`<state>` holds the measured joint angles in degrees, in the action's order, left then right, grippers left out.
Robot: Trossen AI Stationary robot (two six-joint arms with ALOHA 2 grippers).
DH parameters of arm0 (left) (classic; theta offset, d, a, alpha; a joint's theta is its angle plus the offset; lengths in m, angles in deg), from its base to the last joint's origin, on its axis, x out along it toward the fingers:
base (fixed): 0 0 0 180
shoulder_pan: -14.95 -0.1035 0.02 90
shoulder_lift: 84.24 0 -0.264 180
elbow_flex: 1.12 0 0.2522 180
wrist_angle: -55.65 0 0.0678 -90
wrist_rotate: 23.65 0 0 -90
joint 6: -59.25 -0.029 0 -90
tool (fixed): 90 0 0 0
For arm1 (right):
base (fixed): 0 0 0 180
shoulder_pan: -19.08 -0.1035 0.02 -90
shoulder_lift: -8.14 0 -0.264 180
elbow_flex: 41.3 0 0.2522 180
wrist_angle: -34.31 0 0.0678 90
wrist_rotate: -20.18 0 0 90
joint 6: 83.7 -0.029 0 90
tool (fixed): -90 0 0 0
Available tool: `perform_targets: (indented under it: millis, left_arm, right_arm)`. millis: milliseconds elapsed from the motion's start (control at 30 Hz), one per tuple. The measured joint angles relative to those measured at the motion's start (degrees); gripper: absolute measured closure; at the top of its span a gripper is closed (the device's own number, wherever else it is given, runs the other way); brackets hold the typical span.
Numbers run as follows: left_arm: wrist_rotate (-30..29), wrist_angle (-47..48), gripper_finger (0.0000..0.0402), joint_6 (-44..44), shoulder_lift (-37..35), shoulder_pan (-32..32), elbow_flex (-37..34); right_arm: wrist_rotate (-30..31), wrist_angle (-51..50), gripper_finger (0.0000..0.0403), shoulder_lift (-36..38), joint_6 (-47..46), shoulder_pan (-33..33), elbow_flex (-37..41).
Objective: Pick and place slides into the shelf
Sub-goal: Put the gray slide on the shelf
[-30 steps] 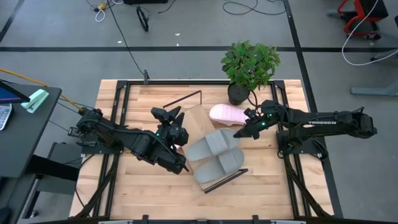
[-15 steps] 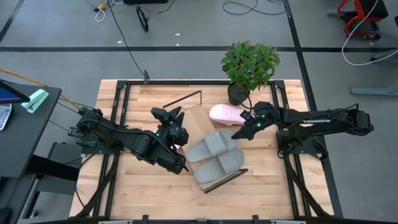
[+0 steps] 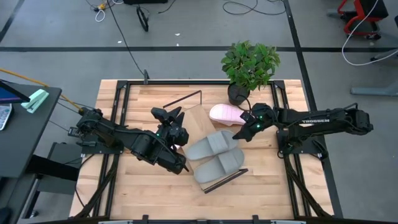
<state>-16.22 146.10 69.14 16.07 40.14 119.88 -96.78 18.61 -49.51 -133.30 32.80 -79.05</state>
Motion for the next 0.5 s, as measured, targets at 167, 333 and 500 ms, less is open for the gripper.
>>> perform_targets:
  millis: [167, 333, 500]
  left_arm:
    - [-0.02, -0.03, 0.0264, 0.00, 0.00, 0.00, 0.00]
    - [-0.01, -0.41, 0.0265, 0.00, 0.00, 0.00, 0.00]
    - [-0.02, -0.46, 0.0272, 0.00, 0.00, 0.00, 0.00]
  right_arm:
    - [1.19, -0.38, 0.0375, 0.00, 0.34, 0.00, 0.00]
    - [1.36, -1.55, 0.0375, 0.00, 1.15, -0.02, 0.00]
    - [1.52, -4.00, 0.0375, 0.00, 2.65, -0.02, 0.00]
